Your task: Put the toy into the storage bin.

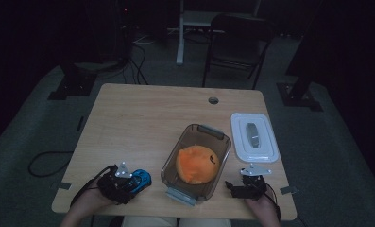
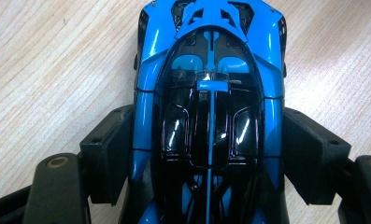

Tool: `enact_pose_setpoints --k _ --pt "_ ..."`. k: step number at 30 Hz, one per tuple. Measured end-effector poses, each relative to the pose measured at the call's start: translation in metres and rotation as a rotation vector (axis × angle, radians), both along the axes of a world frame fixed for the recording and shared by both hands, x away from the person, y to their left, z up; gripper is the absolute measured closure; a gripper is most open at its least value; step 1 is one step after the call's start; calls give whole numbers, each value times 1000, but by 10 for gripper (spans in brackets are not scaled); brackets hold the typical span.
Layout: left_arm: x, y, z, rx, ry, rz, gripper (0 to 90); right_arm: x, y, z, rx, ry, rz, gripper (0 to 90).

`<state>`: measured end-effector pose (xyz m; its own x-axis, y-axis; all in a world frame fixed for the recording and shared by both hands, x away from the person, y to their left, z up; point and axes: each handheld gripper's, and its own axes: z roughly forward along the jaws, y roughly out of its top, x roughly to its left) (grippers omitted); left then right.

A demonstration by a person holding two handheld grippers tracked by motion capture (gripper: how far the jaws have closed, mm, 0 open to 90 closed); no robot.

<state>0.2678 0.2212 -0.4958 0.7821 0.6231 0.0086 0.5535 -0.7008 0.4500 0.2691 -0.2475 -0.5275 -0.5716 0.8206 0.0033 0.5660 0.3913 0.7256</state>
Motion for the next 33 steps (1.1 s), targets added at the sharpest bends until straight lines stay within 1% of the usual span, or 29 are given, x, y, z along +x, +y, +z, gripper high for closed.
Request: enact_pose_setpoints --k 3,4,6,7,9,11,12,14,15,16,18,19,20,22,23,24,26,28,29,30,33 --pt "1 -1 1 3 0 -5 264 0 0 0 0 0 -2 132" --pt "2 0 2 -10 2 -1 266 0 0 0 -1 0 -2 132" --pt "2 1 3 -19 4 -3 282 0 0 0 0 1 -2 131" --pt "3 -1 3 -5 5 -1 284 0 0 0 -1 1 -1 130" --pt "4 -1 4 -7 6 2 285 0 0 0 -1 1 0 128" --pt "4 -2 4 -4 -2 -1 285 0 0 0 -1 1 0 128" --pt "5 -1 5 -15 5 10 285 0 0 0 1 1 0 128" --pt "6 0 7 -25 4 24 285 0 1 0 3 2 4 128" --pt "7 0 8 -21 7 13 285 0 1 0 6 2 6 128" --pt "8 1 8 -28 10 22 285 -1 2 0 4 3 10 128" --pt "11 2 9 -23 13 19 285 -2 6 1 -4 4 24 128" --pt "12 4 10 -32 12 32 285 -3 7 1 -5 7 31 127" --pt "13 5 11 -37 12 33 285 -3 9 1 -3 5 39 127" --pt "15 7 14 -62 14 50 285 -5 14 3 -3 4 56 127" --pt "16 8 16 -63 7 51 285 -5 16 4 3 3 63 127" --pt "17 9 17 -70 9 59 285 -6 18 5 13 1 70 127" --pt "19 11 19 -80 4 69 285 -6 23 6 19 0 87 127" --pt "21 12 20 -78 7 68 285 -7 25 7 15 -4 93 127" --pt "21 12 21 -81 1 77 285 -7 28 7 11 -8 97 127" --pt "23 13 22 -88 3 78 285 -6 30 8 10 -8 103 127" --pt "24 14 25 -83 -6 81 285 -5 37 9 23 -16 121 126"
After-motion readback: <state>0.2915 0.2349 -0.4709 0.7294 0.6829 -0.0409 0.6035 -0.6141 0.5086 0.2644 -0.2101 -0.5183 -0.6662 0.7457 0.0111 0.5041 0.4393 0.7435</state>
